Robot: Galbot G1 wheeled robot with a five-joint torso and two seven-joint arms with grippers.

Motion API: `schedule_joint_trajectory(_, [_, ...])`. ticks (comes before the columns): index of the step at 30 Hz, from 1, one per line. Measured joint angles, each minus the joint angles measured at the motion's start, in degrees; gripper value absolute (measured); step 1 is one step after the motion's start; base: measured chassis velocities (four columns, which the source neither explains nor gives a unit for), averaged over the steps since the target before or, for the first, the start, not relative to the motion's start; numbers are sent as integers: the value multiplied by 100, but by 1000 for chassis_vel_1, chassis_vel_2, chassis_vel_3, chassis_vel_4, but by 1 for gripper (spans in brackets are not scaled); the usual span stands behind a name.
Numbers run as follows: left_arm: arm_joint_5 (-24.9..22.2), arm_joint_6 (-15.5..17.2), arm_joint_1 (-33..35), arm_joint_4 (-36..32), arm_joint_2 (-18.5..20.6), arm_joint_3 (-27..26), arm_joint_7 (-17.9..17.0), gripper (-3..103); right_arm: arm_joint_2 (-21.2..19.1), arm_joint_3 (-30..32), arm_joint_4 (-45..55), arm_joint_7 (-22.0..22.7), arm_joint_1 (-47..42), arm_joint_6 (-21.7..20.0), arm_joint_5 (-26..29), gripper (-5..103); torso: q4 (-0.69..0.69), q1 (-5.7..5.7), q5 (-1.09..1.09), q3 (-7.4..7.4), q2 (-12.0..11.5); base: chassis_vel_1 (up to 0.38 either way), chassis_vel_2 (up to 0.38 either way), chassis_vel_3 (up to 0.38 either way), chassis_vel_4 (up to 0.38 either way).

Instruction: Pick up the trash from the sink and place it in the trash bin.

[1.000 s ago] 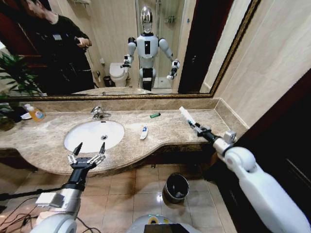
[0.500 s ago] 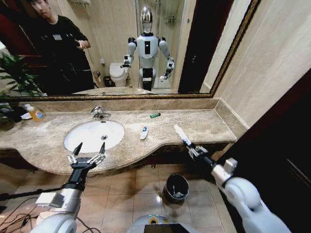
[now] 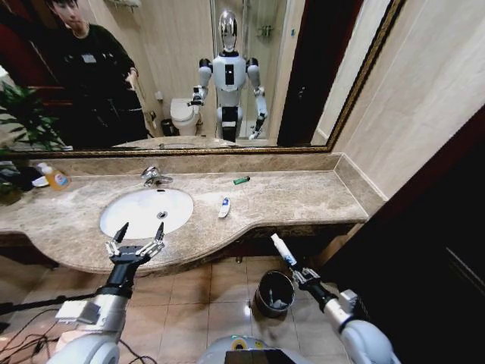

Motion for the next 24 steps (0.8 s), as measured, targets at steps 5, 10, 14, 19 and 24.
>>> schedule_joint_trajectory(5, [0,0,0,0,0,0,0,100,220,-95,-919,152,500,-47,-156,26,0,0,-1,0,0,0,0,0,0])
schedule_joint_trajectory(10, [0,0,0,0,0,0,0,100,453,-129,-1842,303,903,23,-347,26,0,0,0,0,0,0,0,0,0])
schedule_joint_trajectory(14, [0,0,0,0,0,0,0,100,588,-122,-2416,487,1125,108,-410,26,0,0,0,0,0,0,0,0,0])
schedule_joint_trajectory(19, [0,0,0,0,0,0,0,100,693,-129,-2860,749,1309,118,-316,26,-1,0,-1,0,0,0,0,0,0])
schedule_joint_trajectory(24, [0,0,0,0,0,0,0,100,860,-336,-2977,1620,1455,-16,319,26,0,0,-2,0,0,0,0,0,0])
